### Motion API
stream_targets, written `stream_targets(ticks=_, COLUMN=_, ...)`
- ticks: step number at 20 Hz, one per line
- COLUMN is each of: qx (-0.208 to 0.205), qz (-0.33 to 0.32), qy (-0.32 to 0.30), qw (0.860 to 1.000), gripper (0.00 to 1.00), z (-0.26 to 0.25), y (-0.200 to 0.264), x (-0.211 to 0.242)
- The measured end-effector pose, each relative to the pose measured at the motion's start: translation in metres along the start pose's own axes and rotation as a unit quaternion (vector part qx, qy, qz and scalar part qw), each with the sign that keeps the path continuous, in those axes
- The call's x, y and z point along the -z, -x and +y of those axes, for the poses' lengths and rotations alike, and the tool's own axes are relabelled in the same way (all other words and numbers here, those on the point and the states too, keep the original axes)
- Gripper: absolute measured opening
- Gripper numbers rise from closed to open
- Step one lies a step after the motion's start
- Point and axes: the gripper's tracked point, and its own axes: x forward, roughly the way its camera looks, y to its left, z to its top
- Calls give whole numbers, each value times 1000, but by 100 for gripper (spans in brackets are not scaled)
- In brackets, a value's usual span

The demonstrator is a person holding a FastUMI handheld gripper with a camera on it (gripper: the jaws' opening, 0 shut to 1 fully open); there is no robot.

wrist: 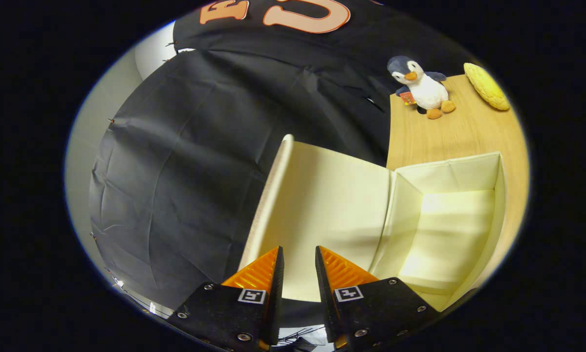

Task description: Open the storage box then place both shoes into the box .Put the left shoe in first, then the right shoe, with the right side of both shoes facing outward in a uniform manner.

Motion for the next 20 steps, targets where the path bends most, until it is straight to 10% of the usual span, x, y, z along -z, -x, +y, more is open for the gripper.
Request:
stream_targets(ticks=12, qx=121, qz=-85, qy=9, qw=989, gripper=84, z=-123, y=99, x=-26)
stream_targets(ticks=20, qx=257, qz=-107, qy=58, qw=959, gripper=96, z=-224, y=183, x=-23)
